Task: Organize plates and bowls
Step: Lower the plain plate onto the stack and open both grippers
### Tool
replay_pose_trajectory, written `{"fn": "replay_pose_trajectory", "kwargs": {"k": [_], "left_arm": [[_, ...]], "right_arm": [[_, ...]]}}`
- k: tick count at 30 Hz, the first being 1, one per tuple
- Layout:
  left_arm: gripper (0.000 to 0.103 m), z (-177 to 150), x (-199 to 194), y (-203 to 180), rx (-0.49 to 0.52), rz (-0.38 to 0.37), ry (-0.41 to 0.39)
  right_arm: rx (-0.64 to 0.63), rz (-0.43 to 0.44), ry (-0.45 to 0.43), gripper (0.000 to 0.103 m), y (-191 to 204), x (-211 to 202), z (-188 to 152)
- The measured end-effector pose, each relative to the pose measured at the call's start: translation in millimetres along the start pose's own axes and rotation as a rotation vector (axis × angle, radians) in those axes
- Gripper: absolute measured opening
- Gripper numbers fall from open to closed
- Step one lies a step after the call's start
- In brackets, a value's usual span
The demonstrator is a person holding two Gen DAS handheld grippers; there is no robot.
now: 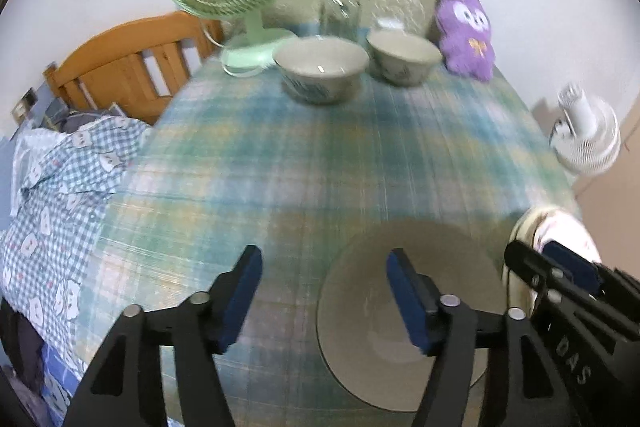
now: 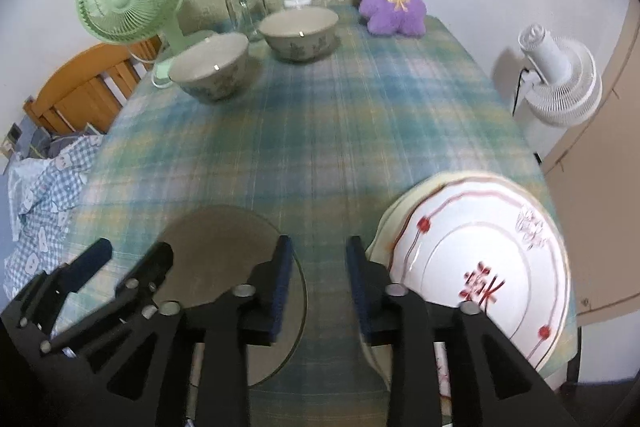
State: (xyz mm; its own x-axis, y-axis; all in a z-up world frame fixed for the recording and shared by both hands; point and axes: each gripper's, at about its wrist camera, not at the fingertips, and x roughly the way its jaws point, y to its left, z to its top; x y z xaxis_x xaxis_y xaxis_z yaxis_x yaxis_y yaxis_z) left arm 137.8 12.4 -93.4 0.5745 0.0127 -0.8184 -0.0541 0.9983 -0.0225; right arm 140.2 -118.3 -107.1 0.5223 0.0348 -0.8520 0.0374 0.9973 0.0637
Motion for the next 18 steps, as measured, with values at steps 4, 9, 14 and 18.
{"fn": "replay_pose_trajectory", "kwargs": {"k": [4,9,14,18], "left_arm": [[0.077,18,-15,3,-0.018,0.015,-0.032],[0.082,41,-35,-1,0.03,0.047,-0.089],[0.085,66,-44,5,0.024,0.042,-0.122],[0.087,92,-42,12,0.033,0.04,-0.136]], "right_arm": [[-0.03,0.023,-0.068,0.065,-1,-24,15],[-0.06,0.019,-0.113,0.068,1,-45,37],[-0.071,0.037,-0.146,0.068,5,-58,64],[-0.028,0.071,-0.14,0.068,8,-56,89]]}}
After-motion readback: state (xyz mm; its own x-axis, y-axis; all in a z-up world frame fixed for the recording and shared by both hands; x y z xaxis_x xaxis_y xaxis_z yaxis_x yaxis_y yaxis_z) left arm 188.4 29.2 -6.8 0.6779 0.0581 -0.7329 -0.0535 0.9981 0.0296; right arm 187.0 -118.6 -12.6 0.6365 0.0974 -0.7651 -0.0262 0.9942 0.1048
